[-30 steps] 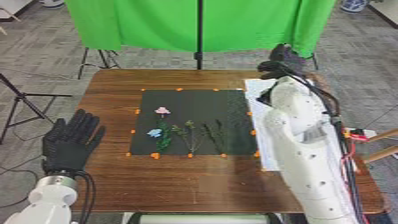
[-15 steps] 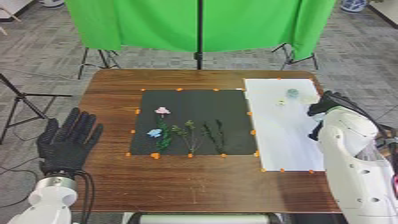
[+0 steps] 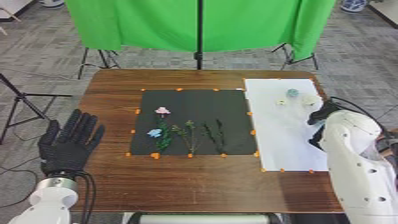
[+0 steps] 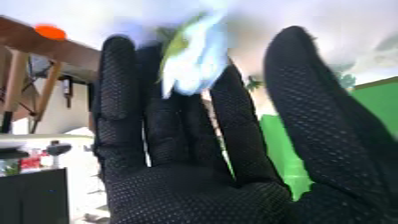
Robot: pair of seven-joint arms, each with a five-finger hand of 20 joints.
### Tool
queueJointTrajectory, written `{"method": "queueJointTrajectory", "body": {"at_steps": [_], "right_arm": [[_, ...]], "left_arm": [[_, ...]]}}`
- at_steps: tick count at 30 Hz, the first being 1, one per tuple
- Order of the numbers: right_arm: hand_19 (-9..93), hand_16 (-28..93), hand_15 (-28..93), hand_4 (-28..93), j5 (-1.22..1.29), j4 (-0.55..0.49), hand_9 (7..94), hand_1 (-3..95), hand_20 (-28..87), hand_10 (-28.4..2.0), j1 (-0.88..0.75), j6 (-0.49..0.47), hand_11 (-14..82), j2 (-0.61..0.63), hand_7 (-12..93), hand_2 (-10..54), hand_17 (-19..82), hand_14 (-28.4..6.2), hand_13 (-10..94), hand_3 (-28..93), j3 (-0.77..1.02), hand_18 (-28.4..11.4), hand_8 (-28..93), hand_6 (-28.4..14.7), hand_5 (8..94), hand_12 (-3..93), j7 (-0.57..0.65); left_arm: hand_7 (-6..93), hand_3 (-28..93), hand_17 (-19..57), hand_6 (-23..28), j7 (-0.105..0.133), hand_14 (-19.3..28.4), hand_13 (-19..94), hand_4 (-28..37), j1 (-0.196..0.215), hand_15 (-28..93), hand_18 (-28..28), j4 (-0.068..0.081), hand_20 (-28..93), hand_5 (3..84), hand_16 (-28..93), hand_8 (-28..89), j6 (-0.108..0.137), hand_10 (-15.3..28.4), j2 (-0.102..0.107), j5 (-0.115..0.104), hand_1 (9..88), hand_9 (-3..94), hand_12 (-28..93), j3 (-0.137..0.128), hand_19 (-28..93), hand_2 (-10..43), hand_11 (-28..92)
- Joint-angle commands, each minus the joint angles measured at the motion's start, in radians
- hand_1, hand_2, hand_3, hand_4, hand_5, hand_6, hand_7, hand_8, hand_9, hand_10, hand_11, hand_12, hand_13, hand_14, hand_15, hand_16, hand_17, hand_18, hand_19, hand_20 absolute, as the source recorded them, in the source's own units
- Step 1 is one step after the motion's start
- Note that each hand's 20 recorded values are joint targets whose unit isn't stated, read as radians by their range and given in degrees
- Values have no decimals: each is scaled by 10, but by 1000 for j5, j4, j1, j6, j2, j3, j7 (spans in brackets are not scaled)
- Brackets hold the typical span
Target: Arrange flowers
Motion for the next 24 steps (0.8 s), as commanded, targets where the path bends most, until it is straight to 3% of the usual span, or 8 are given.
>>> {"method": "queueJointTrajectory", "body": {"at_steps": [1, 4, 6, 11, 19, 24], "right_arm": [[775, 289, 461, -281, -81, 20, 620, 578, 274, -176, -35, -16, 214, -8, 157, -79, 287, -129, 559, 701, -6, -229, -56, -18, 640, 191, -18], [795, 342, 483, -281, -99, 9, 636, 616, 297, -168, -53, -20, 202, -7, 157, -89, 299, -117, 559, 678, -2, -225, -51, -17, 644, 261, -24], [805, 389, 517, -279, -107, 6, 677, 655, 316, -152, -64, -3, 137, -5, 171, -94, 327, -99, 573, 673, -5, -209, -26, -18, 661, 382, -31], [898, 466, 547, -278, -117, -19, 721, 706, 268, -129, -84, 76, 190, 2, 249, -95, 389, -67, 637, 678, -13, -170, 59, -23, 703, 497, -59], [913, 481, 532, -276, -42, -183, 732, 709, 247, -123, -78, 221, 208, 3, 277, -95, 410, -55, 661, 682, -95, -163, 76, -29, 705, 518, -126], [914, 485, 531, -272, 71, -257, 738, 706, 250, -119, -39, 241, 213, -102, 288, -95, 414, -52, 670, 687, -170, -166, 79, -29, 708, 515, -178]], "left_arm": [[170, 762, -31, 85, -18, 143, 300, -282, 14, 380, 132, 3, 171, 468, -43, -93, 4, 141, -17, 4, 281, 401, 139, 4, 291, 106, 208], [171, 756, -33, 86, -19, 144, 300, -282, 14, 382, 133, 3, 173, 469, -43, -93, 8, 142, -15, 5, 283, 401, 139, 4, 294, 114, 208], [171, 754, -33, 86, -22, 144, 300, -282, 13, 383, 133, 4, 173, 470, -43, -93, 10, 142, -17, 7, 284, 402, 139, 1, 296, 116, 208], [171, 752, -34, 86, -20, 144, 300, -283, 19, 382, 133, 2, 173, 471, -44, -93, 11, 142, -18, 10, 285, 403, 138, 1, 298, 118, 209], [171, 752, -34, 87, -21, 144, 299, -282, 27, 385, 133, -2, 171, 471, -45, -93, 18, 142, -15, 12, 286, 403, 138, -5, 298, 119, 211], [172, 751, -34, 87, -24, 144, 299, -283, 28, 385, 133, -2, 171, 471, -45, -93, 20, 143, -11, 17, 287, 403, 137, -4, 299, 120, 211]]}}
